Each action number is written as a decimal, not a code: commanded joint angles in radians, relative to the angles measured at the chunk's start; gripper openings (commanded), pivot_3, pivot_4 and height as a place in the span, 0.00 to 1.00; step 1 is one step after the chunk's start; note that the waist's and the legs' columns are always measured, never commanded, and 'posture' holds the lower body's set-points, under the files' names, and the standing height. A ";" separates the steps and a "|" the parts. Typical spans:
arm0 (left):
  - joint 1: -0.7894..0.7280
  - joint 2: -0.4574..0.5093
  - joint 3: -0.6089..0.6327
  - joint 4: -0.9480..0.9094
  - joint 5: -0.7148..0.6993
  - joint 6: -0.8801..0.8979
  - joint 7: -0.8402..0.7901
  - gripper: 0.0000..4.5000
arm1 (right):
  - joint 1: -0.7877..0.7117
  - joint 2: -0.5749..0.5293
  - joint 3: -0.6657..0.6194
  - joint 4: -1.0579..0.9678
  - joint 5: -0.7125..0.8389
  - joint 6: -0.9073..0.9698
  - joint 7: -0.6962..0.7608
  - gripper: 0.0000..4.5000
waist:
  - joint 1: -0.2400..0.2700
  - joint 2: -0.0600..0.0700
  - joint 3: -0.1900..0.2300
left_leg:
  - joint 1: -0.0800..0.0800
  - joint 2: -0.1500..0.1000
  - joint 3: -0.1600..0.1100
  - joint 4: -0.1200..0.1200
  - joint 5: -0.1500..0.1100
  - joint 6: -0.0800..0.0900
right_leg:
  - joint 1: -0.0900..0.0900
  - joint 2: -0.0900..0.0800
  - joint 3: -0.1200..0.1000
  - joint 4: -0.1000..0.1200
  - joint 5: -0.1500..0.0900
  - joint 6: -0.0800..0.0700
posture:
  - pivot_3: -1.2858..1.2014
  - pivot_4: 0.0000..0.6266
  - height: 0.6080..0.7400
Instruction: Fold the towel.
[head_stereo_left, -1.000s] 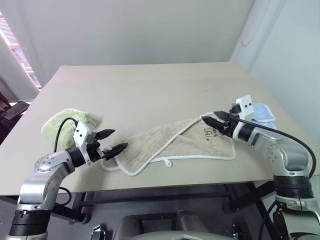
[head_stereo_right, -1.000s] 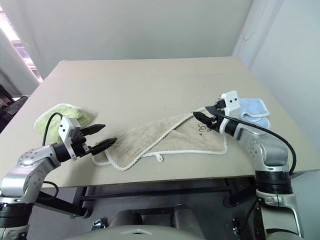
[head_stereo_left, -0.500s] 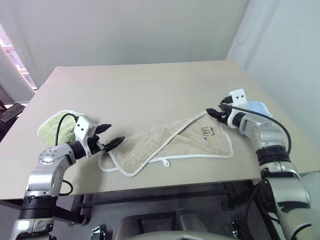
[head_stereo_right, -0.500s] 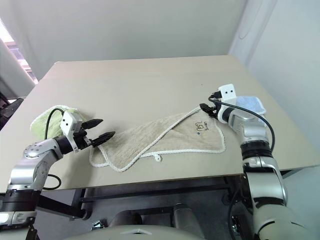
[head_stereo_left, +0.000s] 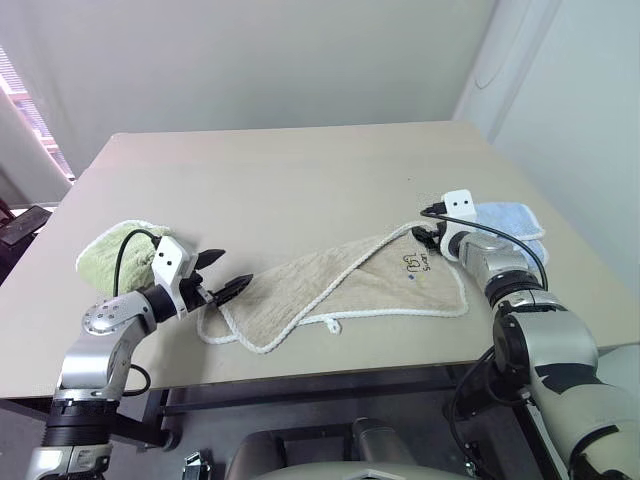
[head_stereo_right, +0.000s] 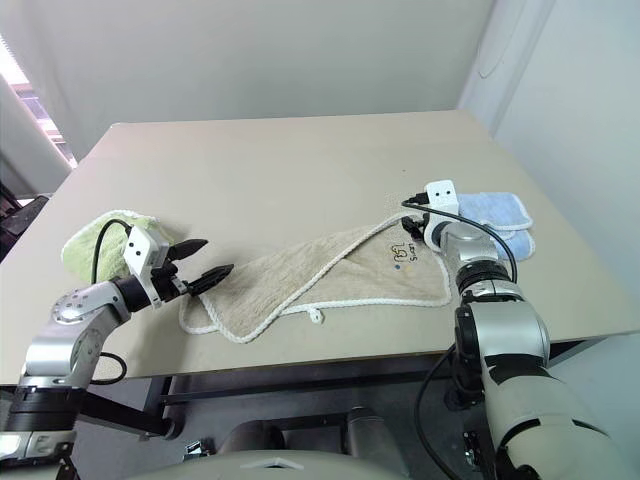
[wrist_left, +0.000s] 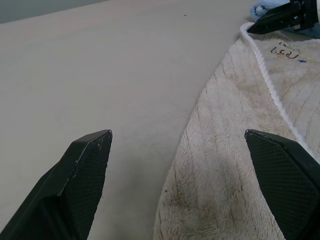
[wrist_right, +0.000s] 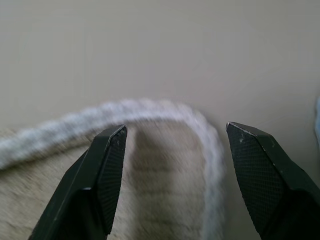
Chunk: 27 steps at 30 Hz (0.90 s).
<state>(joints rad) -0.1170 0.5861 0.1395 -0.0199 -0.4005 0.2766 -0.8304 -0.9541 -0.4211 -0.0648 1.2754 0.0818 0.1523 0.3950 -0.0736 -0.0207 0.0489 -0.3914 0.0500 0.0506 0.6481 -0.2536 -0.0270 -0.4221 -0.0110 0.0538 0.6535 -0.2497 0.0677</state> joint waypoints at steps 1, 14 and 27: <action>0.001 0.016 0.033 -0.047 0.000 -0.014 0.013 1.00 | -0.053 -0.007 -0.019 0.011 -0.011 0.017 0.012 0.74 | -0.001 0.000 0.000 | 0.000 0.000 0.000 0.000 0.000 0.000 | 0.000 0.000 0.000 0.000 0.000 0.000 | 0.52 0.00 0.92; 0.024 0.025 0.061 -0.084 -0.007 -0.001 0.043 1.00 | -0.065 0.044 -0.052 0.027 -0.034 0.023 -0.028 0.21 | -0.008 0.000 0.000 | 0.000 0.000 0.000 0.000 0.000 0.000 | 0.000 0.000 0.000 0.000 0.001 0.001 | 0.52 0.00 0.92; 0.095 0.081 0.118 -0.176 -0.063 0.058 0.007 1.00 | -0.069 0.027 -0.052 -0.052 -0.042 -0.072 0.049 0.00 | -0.026 0.001 0.000 | 0.000 0.000 0.000 0.000 0.000 0.000 | 0.000 0.000 0.000 0.000 0.001 0.002 | 0.52 0.00 0.92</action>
<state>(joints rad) -0.0254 0.6437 0.2207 -0.1407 -0.4346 0.3287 -0.8079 -0.9921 -0.3761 -0.1054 1.2853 0.0261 0.1133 0.4207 -0.0997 -0.0201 0.0491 -0.3912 0.0500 0.0502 0.6481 -0.2536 -0.0270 -0.4221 -0.0109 0.0538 0.6539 -0.2488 0.0693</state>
